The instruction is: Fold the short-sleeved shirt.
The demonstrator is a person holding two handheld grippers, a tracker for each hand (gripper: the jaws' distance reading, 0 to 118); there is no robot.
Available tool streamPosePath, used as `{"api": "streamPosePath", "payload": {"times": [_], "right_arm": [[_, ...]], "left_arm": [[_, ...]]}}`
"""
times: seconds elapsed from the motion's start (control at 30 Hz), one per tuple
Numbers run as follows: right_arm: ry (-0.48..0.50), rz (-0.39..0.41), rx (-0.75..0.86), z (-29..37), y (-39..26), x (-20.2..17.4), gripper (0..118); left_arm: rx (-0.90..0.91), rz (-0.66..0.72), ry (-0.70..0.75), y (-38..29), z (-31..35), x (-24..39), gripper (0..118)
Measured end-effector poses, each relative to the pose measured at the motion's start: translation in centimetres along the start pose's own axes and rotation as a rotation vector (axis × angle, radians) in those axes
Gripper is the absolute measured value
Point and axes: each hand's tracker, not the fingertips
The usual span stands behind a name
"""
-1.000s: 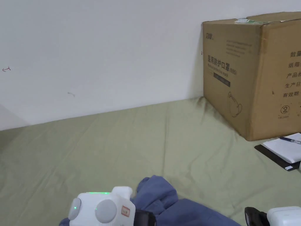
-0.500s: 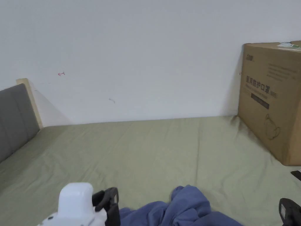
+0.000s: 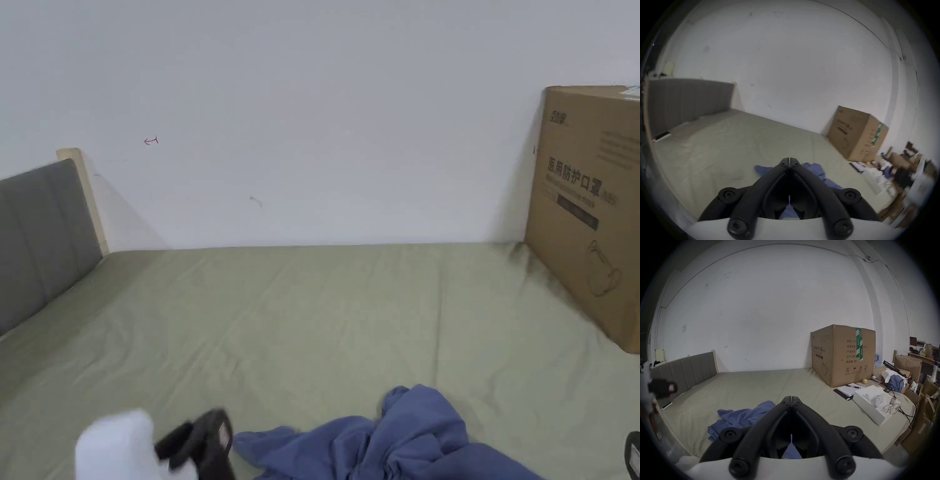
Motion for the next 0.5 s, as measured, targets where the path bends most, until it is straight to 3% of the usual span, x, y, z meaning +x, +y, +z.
{"api": "streamPosePath", "payload": {"times": [0.13, 0.2, 0.3, 0.33, 0.37, 0.4, 0.43, 0.5], "right_arm": [[0.033, -0.013, -0.042, -1.4, 1.1, 0.2, 0], [0.047, -0.028, -0.057, -2.4, 1.0, 0.2, 0], [0.053, -0.003, -0.08, -3.7, -0.1, -0.2, 0], [0.053, 0.007, -0.093, -4.1, -0.5, -0.4, 0], [0.056, 0.009, -0.107, -4.5, -0.9, -0.4, 0], [0.061, 0.005, -0.125, -5.0, -1.4, -0.4, 0], [0.068, -0.003, -0.141, -5.4, -1.9, -0.4, 0], [0.067, -0.007, -0.175, -6.3, -2.7, -0.4, 0]], "left_arm": [[-0.392, -0.013, 0.028, 6.6, -12.0, -3.0, 0], [-0.699, -0.042, 0.065, 6.2, -19.1, -5.3, 0], [-0.91, 0.058, 0.161, 2.4, -25.3, -8.8, 4], [-0.921, 0.101, 0.177, 1.1, -26.7, -9.9, 25], [-0.92, 0.151, 0.175, 0.0, -27.8, -10.8, 74], [-0.919, 0.198, 0.171, -1.0, -28.9, -11.6, 109], [-0.915, 0.212, 0.174, -2.0, -30.0, -12.2, 117], [-0.837, 0.212, 0.169, -3.3, -31.1, -12.7, 116]]}}
